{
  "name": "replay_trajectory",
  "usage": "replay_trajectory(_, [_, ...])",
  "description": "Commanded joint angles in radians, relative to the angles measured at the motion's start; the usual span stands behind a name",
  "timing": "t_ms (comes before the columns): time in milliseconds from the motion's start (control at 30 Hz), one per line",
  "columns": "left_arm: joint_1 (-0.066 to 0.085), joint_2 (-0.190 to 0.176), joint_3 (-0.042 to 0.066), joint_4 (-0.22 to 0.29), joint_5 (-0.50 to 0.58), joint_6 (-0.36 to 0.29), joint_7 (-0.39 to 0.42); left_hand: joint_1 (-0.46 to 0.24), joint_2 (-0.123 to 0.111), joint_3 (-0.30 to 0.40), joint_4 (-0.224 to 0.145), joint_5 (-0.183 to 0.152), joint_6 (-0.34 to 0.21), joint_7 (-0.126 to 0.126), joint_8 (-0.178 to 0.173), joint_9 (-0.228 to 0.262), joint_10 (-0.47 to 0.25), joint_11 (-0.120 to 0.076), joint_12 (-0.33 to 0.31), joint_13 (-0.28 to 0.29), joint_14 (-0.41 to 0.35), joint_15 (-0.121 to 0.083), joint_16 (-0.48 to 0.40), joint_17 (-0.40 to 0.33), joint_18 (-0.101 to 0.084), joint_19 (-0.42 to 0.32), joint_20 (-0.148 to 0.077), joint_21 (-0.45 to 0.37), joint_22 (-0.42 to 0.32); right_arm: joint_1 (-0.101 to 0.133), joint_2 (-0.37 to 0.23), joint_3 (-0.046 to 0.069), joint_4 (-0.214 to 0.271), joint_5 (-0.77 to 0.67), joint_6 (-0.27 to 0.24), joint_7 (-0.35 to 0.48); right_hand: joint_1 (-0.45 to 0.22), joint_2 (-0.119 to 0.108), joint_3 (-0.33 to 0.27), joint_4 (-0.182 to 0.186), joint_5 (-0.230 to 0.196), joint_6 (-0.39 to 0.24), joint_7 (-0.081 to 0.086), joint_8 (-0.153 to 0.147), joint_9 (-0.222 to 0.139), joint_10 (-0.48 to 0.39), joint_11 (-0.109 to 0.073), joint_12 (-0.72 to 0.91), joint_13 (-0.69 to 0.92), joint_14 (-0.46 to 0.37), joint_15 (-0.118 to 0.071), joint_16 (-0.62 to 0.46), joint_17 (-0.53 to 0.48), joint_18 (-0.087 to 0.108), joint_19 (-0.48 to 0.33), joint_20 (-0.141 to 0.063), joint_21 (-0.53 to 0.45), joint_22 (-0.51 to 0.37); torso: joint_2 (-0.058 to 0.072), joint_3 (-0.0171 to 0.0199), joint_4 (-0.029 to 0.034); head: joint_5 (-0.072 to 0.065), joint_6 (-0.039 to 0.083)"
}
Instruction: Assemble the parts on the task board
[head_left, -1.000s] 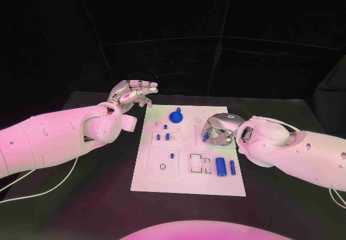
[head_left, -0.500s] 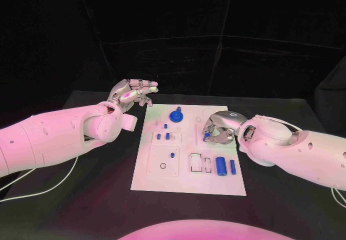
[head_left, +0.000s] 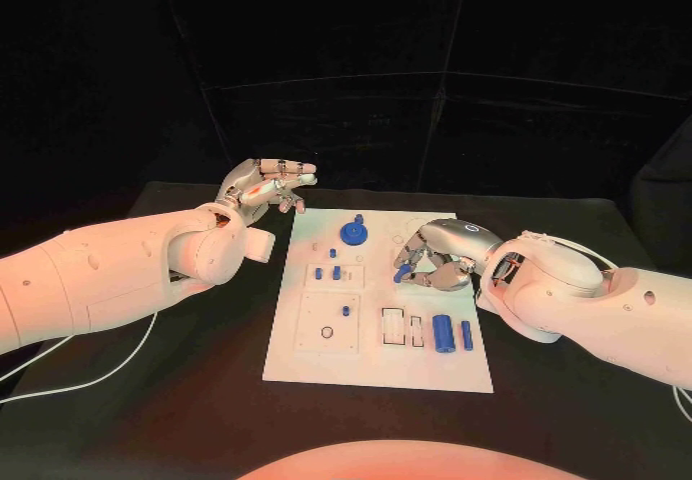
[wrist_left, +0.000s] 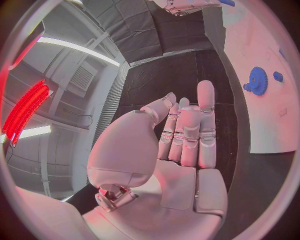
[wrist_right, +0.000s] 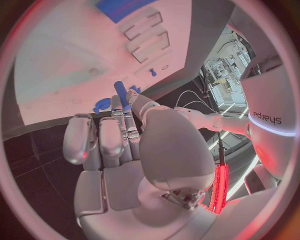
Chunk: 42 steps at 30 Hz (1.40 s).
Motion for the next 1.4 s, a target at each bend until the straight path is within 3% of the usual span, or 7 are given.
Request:
replay_trajectory(33, [0.001,0.002,0.001,0.000,0.002,0.007,0.004,0.002,-0.003,-0.002,-0.002,-0.003,-0.005,0.003,-0.001,-0.002,-0.007,0.000,0.003,-0.001,-0.008,-0.001,-0.005,0.000,0.006,-0.006,0.001,-0.005,-0.001,0.001,0.017,0.004,0.028,0.077,-0.047,0.088,0.009,-0.003,0.009,-0.001,0.009,-0.001,0.005,-0.005,-0.002,0.001,0.008,-0.007,-0.001,0.022,-0.002,0.004,0.002,-0.017,0.004,0.002,0.005,0.002,-0.001,-0.0009,0.0015,0.002,0.002])
replay_trajectory(133, [0.001,0.004,0.001,-0.001,0.002,0.009,0.005,0.002,-0.003,-0.002,-0.002,-0.003,-0.005,0.003,-0.001,-0.002,-0.007,0.000,0.003,-0.001,-0.008,-0.001,-0.005,0.000,0.006,-0.006,0.001,-0.005,-0.001,0.001,0.042,0.005,0.037,0.080,-0.037,0.104,0.011,-0.004,0.014,-0.005,0.015,-0.003,0.007,-0.008,-0.003,-0.001,0.010,-0.013,-0.001,0.022,-0.001,0.004,0.000,-0.017,0.003,0.003,0.005,0.001,0.000,-0.0010,0.0024,0.008,0.007])
replay_trajectory(333, [0.001,0.006,0.001,-0.001,0.002,0.011,0.004,0.002,-0.003,-0.003,-0.002,-0.003,-0.006,0.004,-0.002,-0.002,-0.009,0.000,0.003,-0.001,-0.009,-0.001,-0.005,-0.001,0.006,-0.006,0.001,-0.005,-0.002,-0.006,0.110,0.005,0.017,0.044,-0.013,0.114,0.013,-0.005,0.017,-0.007,0.020,-0.003,0.008,-0.010,-0.004,0.000,0.011,-0.016,-0.001,0.022,0.000,0.005,0.000,-0.017,0.002,0.004,0.005,0.002,0.000,-0.0032,0.0018,0.028,-0.003])
replay_trajectory(433, [0.001,0.007,0.001,-0.002,0.002,0.011,0.004,0.002,-0.003,-0.003,-0.002,-0.003,-0.006,0.004,-0.002,-0.002,-0.009,0.000,0.003,-0.001,-0.009,-0.001,-0.005,-0.001,0.006,-0.006,0.001,-0.005,-0.002,-0.022,0.146,0.004,0.004,0.016,0.000,0.112,0.013,-0.005,0.017,-0.007,0.020,-0.003,0.008,-0.010,-0.004,0.000,0.011,-0.016,-0.001,0.022,0.000,0.005,0.000,-0.017,0.002,0.004,0.005,0.002,0.000,-0.0018,0.0000,0.036,-0.006])
replay_trajectory(733, [0.002,0.010,0.001,-0.004,0.002,0.013,0.003,0.002,-0.003,-0.003,-0.002,-0.003,-0.006,0.004,-0.002,-0.002,-0.009,0.000,0.003,-0.001,-0.009,-0.001,-0.005,-0.001,0.006,-0.006,0.001,-0.005,-0.002,-0.059,0.227,-0.008,-0.044,-0.073,0.063,0.061,0.008,-0.006,0.019,-0.006,0.010,-0.006,0.010,-0.013,-0.005,-0.001,0.013,-0.022,-0.001,0.022,0.002,0.007,0.001,-0.016,0.000,0.005,0.004,-0.001,0.000,-0.0003,0.0015,0.040,-0.012])
replay_trajectory(967, [0.002,0.014,0.001,-0.006,0.002,0.015,0.002,0.001,-0.003,-0.003,-0.002,-0.003,-0.007,0.004,-0.002,-0.002,-0.010,0.001,0.003,-0.001,-0.010,-0.001,-0.006,-0.002,0.006,-0.007,0.002,-0.006,-0.002,-0.077,0.265,-0.019,-0.071,-0.153,0.051,0.014,0.011,-0.007,0.022,-0.009,0.010,-0.005,0.010,-0.014,-0.005,0.000,0.013,-0.024,0.000,0.022,0.002,0.010,0.005,-0.016,0.000,0.006,0.005,0.002,0.000,-0.0004,0.0009,0.044,-0.013])
replay_trajectory(1400, [0.002,0.017,0.001,-0.007,0.002,0.017,-0.001,-0.001,-0.003,-0.005,0.000,-0.003,-0.008,0.005,-0.003,-0.002,-0.011,0.002,0.003,-0.001,-0.011,0.000,-0.005,-0.003,0.005,-0.007,0.002,-0.007,-0.003,-0.098,0.284,-0.021,-0.086,-0.177,0.075,-0.001,0.015,-0.007,0.028,-0.015,0.018,-0.003,0.010,-0.015,-0.005,0.002,0.013,-0.027,0.000,0.022,0.002,0.011,0.004,-0.016,0.000,0.006,0.006,0.003,0.000,-0.0010,0.0010,0.047,-0.024])
